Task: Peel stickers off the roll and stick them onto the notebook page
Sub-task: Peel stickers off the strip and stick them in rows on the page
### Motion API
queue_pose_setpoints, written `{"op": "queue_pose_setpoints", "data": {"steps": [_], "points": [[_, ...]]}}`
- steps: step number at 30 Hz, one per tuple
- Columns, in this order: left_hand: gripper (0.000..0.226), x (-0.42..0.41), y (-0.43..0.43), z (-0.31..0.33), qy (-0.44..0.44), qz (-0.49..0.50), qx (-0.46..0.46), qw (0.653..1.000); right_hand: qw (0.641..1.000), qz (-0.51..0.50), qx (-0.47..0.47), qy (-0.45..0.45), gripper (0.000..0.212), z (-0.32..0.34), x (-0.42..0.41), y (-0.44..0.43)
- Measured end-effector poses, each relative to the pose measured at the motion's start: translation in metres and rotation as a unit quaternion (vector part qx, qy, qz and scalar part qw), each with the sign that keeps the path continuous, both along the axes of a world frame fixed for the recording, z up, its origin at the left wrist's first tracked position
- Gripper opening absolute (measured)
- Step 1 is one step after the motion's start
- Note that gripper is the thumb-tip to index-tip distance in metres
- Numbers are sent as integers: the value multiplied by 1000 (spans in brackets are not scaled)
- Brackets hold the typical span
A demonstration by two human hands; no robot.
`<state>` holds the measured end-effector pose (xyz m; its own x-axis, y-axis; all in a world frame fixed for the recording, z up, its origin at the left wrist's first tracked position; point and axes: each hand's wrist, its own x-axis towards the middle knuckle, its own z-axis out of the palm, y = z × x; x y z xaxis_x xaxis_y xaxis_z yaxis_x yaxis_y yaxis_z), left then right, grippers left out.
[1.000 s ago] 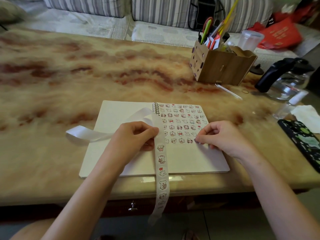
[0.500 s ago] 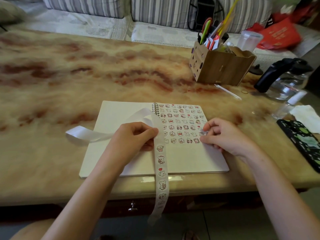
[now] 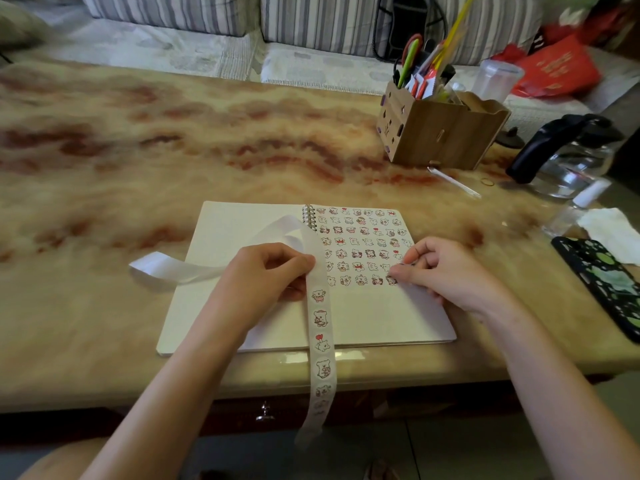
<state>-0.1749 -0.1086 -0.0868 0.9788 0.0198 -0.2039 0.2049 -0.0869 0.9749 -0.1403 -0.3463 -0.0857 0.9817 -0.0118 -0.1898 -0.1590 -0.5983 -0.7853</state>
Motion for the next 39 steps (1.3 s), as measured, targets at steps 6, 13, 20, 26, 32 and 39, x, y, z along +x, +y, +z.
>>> {"op": "queue_pose_setpoints", "data": {"steps": [6, 13, 20, 26, 32, 39], "points": [[15, -1, -1, 2, 0, 2, -5, 1000, 1000, 18, -2, 17, 29, 0, 1, -1], [15, -5, 0, 8, -27, -3, -39, 999, 999, -11, -16, -46, 11, 0, -2, 4], [14, -5, -4, 11, -74, 20, -60, 995, 968, 86, 209, -107, 8, 20, -37, 64], [16, -5, -4, 11, -89, 30, -71, 993, 963, 88, 214, -140, 15, 13, -46, 81], [23, -4, -4, 11, -74, 21, -77, 994, 963, 72, 216, -144, 17, 13, -44, 80], [15, -6, -4, 10, -33, -23, -65, 997, 964, 59, 202, -165, 13, 15, -43, 77]]}}
